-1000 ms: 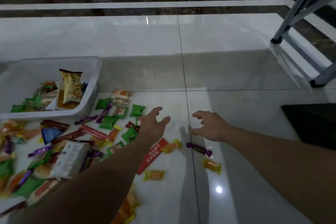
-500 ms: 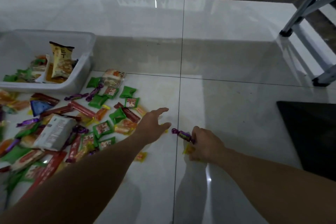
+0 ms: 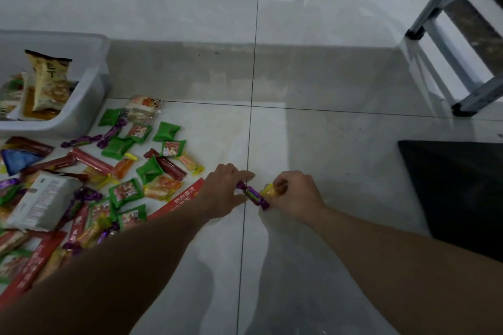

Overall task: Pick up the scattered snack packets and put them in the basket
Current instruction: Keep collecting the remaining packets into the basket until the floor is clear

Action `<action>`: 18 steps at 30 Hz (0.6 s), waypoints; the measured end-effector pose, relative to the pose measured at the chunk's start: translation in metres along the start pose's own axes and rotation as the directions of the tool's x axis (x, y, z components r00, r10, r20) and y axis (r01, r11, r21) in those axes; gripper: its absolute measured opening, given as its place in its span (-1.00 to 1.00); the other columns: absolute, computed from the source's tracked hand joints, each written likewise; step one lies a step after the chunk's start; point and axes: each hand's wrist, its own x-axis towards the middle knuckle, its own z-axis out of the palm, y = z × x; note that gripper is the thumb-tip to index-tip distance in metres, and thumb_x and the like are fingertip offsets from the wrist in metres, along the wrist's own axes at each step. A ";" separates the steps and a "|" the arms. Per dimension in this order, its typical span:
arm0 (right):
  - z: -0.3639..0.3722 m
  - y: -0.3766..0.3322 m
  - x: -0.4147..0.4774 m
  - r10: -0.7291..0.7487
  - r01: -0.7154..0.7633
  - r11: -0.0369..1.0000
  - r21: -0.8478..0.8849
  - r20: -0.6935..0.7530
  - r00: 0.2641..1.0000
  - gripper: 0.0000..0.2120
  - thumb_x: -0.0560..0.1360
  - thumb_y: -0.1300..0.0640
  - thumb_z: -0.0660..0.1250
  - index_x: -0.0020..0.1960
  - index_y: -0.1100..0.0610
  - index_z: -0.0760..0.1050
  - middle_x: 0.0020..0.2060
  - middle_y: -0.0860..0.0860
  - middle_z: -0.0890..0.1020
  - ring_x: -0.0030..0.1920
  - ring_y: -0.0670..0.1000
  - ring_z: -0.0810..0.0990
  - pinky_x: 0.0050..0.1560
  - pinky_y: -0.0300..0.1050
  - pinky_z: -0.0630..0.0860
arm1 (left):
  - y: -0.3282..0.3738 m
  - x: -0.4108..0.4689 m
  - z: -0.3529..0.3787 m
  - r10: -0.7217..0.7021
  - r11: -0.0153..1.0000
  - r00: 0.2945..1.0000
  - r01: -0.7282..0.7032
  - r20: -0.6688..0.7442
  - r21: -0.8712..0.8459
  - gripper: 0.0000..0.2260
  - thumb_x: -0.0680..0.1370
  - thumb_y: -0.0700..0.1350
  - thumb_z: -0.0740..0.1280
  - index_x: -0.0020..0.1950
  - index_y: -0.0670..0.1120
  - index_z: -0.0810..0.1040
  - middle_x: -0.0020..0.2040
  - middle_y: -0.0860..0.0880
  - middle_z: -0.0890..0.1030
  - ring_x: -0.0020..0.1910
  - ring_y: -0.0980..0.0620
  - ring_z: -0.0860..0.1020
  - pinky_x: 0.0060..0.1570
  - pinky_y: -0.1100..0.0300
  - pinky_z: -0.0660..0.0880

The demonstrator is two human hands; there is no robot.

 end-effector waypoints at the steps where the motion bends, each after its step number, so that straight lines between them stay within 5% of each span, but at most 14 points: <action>1: -0.003 0.001 0.002 0.023 -0.022 0.998 0.050 -0.021 1.000 -0.75 0.20 0.06 0.59 -0.20 0.00 0.58 -0.21 -0.02 0.64 -0.17 -0.04 0.61 -0.14 -0.24 0.52 | 0.003 0.001 0.003 0.032 0.998 0.999 -0.032 -0.010 0.052 -0.60 0.47 0.05 0.40 0.30 0.09 0.49 0.08 -0.02 0.46 0.10 -0.03 0.37 0.01 0.09 0.34; 7: -0.012 -0.002 0.009 0.135 -0.096 0.954 0.284 -0.123 0.983 -0.79 0.21 0.20 0.60 -0.32 0.04 0.56 -0.35 -0.03 0.64 -0.27 -0.06 0.60 -0.15 -0.22 0.57 | 0.011 0.009 0.009 0.067 0.993 0.995 -0.060 -0.072 0.098 -0.81 0.48 0.06 0.39 -0.04 -0.03 0.52 -0.07 0.00 0.45 0.00 -0.03 0.38 -0.10 0.12 0.30; 11: -0.016 -0.017 0.012 0.147 -0.082 0.924 0.374 -0.151 0.977 -0.73 0.17 0.17 0.65 -0.30 0.03 0.56 -0.35 -0.04 0.64 -0.31 -0.08 0.59 -0.13 -0.12 0.63 | 0.008 0.010 -0.010 -0.142 0.989 0.974 0.134 -0.178 -0.056 -0.83 0.50 0.02 0.39 -0.04 -0.05 0.52 -0.14 0.00 0.44 -0.10 -0.03 0.43 -0.14 0.11 0.35; 18: -0.021 -0.081 0.013 0.029 0.049 0.924 0.380 -0.197 0.980 -0.78 0.27 0.27 0.58 -0.19 0.08 0.60 -0.34 -0.08 0.61 -0.31 -0.12 0.58 -0.07 -0.19 0.58 | -0.012 0.013 -0.087 -0.173 0.985 0.926 0.167 -0.336 -0.047 -0.83 0.52 0.02 0.36 -0.02 -0.06 0.54 -0.11 -0.06 0.50 -0.10 -0.07 0.45 -0.11 0.06 0.39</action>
